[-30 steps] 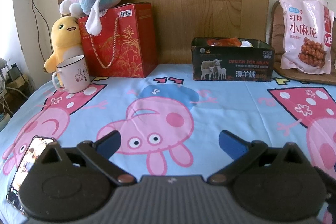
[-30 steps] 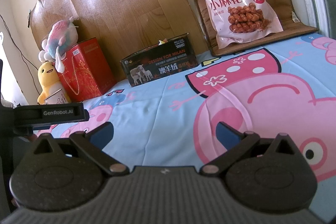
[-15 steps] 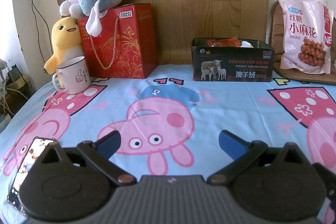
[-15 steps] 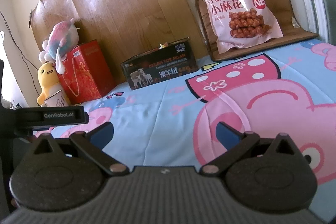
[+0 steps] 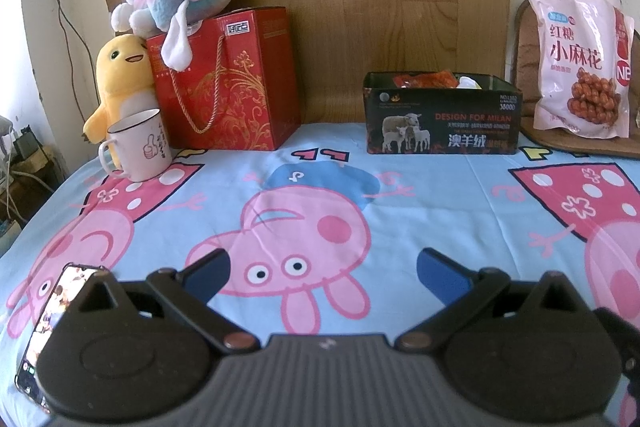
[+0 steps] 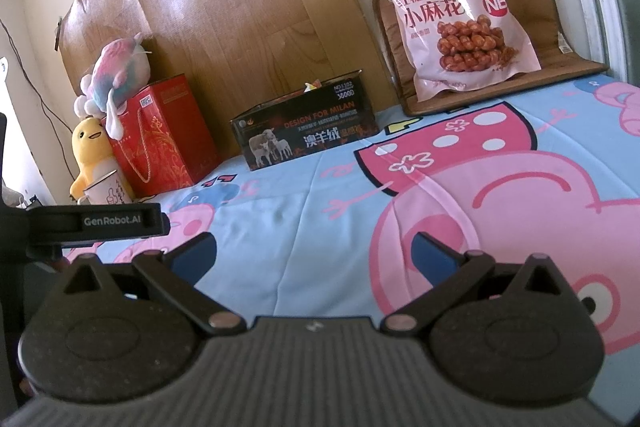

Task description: Organize snacks

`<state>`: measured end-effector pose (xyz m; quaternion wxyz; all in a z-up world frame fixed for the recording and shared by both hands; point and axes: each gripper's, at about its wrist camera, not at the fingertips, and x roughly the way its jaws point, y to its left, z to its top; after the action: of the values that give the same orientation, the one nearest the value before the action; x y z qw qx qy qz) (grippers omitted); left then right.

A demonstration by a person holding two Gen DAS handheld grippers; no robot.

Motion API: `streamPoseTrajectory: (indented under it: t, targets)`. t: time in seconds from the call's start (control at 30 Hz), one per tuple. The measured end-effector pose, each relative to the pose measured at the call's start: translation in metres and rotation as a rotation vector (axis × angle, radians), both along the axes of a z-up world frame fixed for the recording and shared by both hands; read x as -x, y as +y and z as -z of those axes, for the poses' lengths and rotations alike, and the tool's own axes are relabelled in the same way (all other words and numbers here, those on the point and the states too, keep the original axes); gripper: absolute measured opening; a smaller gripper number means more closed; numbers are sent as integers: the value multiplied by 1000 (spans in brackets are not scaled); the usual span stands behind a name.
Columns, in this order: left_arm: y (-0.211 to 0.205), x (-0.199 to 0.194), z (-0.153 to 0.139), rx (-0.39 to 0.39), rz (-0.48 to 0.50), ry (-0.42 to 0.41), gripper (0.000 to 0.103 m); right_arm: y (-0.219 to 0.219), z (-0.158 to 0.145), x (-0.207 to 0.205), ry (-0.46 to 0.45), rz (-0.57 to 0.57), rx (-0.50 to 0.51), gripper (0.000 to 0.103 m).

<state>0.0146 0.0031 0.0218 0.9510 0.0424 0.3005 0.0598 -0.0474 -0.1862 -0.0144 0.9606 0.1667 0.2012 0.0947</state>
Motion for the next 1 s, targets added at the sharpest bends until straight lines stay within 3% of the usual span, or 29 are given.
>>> streamPoseTrajectory:
  t: [1.0]
  targets:
    - [-3,0,4,-6,18,13,103,0,1,0,3,-2,0,103]
